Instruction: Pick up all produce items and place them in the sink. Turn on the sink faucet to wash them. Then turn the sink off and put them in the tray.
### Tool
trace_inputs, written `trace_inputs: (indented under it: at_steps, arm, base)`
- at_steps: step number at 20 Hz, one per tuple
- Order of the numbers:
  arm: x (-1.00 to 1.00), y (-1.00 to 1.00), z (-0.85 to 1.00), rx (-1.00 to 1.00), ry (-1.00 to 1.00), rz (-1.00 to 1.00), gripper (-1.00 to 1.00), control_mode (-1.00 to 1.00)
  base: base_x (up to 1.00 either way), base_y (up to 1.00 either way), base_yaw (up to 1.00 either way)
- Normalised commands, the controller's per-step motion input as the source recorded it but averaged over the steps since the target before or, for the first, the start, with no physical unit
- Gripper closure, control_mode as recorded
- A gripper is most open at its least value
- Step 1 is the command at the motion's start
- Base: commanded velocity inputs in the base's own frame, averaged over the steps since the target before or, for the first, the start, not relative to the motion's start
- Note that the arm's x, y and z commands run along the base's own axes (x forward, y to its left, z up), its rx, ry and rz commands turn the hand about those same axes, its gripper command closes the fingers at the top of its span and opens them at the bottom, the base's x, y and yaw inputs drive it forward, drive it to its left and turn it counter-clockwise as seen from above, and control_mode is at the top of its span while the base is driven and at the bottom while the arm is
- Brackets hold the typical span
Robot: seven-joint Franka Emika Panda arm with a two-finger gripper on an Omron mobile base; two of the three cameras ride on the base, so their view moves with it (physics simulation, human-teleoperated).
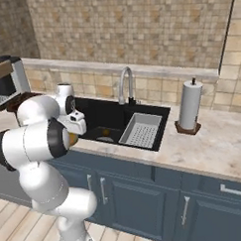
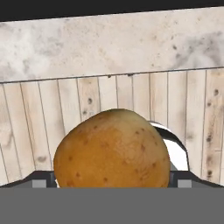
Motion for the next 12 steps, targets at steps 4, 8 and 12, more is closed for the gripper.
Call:
trace_inputs:
  at_steps: [4, 8, 12]
  arm:
    - [0.00, 0.00, 0.00, 0.00, 0.00, 0.00, 1.00, 1.00]
    - [0.00, 0.00, 0.00, 0.00, 0.00, 0.00, 1.00, 1.00]
    - [0.00, 0.00, 0.00, 0.00, 0.00, 0.00, 1.00, 1.00]
  base:
    - [-0.19, 0.61, -0.19]
    - [0.03, 0.67, -0.30]
    - [0.06, 0.65, -0.35]
